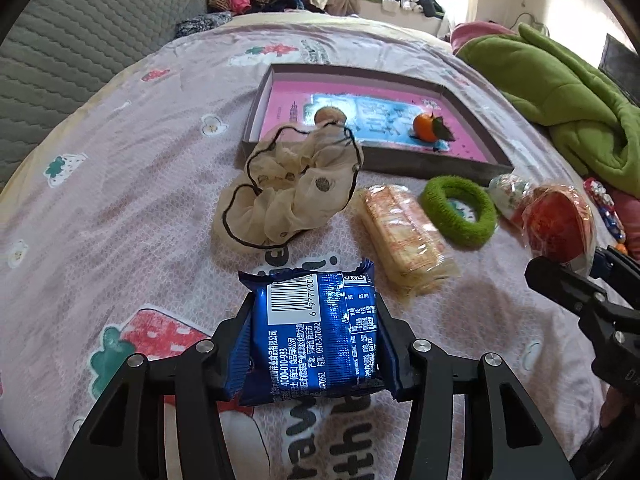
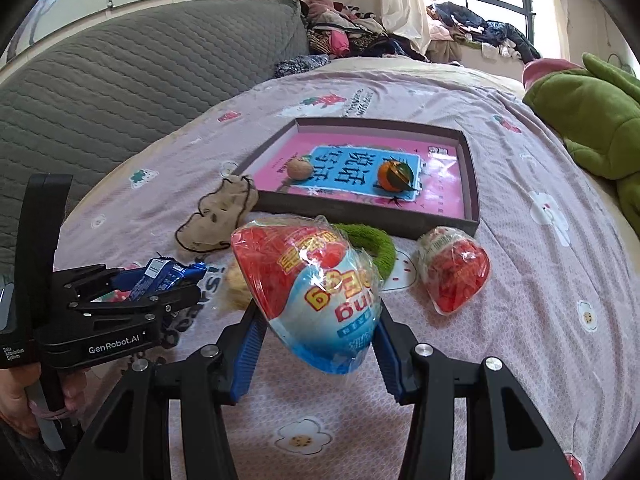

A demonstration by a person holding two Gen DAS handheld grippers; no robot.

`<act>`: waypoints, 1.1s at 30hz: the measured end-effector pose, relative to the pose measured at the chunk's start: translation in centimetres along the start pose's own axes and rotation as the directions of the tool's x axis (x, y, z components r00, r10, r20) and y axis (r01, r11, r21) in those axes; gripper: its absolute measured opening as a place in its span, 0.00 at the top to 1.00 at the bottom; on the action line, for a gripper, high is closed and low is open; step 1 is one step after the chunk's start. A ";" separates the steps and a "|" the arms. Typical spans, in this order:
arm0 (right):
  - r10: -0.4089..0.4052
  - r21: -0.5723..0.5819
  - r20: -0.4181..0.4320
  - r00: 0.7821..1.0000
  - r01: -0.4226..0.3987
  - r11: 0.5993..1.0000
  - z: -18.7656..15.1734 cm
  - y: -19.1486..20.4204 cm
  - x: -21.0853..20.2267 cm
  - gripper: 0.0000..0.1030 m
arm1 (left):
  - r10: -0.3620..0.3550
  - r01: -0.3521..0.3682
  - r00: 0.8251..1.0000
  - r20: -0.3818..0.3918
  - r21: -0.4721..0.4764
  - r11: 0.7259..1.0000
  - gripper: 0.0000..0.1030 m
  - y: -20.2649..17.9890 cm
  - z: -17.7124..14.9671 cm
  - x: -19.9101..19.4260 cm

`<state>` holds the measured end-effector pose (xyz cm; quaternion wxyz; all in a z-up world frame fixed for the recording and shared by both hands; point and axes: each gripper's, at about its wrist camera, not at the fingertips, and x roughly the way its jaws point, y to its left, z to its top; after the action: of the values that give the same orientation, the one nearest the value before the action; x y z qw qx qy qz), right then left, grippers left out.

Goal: Organize objects
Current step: 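Grasp the blue snack packet with the left tool while the right tool grasps the blue candy egg, then lift the blue snack packet with the left tool while the right tool carries the candy egg toward the tray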

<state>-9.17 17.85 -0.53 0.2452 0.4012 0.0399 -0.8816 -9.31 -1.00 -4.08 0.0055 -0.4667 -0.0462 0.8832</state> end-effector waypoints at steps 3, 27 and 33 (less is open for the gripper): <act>0.000 -0.005 0.014 1.000 0.000 1.000 0.1 0.4 -0.9 0.50 | 0.003 -0.003 1.000 0.017 -0.004 1.000 0.48 -0.2 0.0 -1.1; -0.017 -0.031 0.151 0.988 0.022 0.999 1.9 3.6 -9.2 0.50 | -0.030 0.023 0.981 0.189 0.038 0.999 0.48 -3.2 0.6 -10.5; -0.028 -0.023 0.176 0.984 0.033 0.999 2.0 3.8 -10.3 0.50 | -0.031 0.025 0.976 0.214 0.032 0.999 0.48 -3.4 0.7 -11.8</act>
<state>-3.01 18.13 8.81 0.2395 0.3181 0.0359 -0.9166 -3.35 1.70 6.37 0.0196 -0.3679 -0.0402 0.9288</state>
